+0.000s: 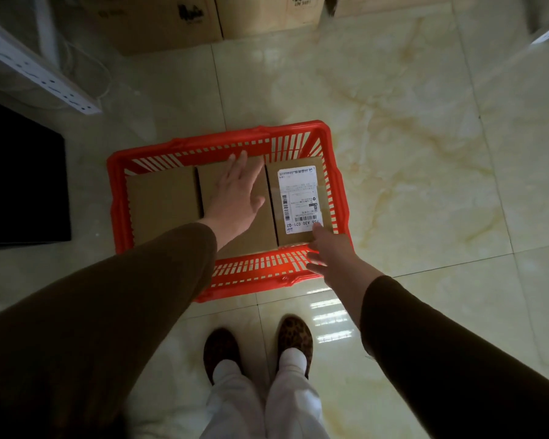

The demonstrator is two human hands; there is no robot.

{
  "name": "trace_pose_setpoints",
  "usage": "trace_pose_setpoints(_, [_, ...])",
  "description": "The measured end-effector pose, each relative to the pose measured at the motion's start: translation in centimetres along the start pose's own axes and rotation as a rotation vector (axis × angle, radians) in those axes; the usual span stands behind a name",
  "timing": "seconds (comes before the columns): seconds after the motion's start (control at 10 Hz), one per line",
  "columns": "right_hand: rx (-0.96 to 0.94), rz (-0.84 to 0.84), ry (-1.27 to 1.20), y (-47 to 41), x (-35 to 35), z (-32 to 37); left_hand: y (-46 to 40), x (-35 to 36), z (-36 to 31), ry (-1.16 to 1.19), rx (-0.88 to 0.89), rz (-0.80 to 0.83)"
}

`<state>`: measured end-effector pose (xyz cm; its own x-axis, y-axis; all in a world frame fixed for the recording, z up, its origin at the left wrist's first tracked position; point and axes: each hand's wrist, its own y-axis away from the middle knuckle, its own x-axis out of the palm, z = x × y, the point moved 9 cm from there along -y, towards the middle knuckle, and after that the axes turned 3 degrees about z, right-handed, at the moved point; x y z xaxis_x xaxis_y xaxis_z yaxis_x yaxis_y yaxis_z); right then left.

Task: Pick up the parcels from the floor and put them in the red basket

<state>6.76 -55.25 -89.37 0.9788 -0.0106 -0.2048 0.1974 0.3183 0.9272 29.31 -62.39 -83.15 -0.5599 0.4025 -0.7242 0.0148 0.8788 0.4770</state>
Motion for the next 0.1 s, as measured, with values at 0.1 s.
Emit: trace_pose_setpoints(0.1, [-0.076, 0.038, 0.029, 4.34, -0.62, 2.83, 4.29, -2.00, 0.84, 0.165, -0.088, -0.010])
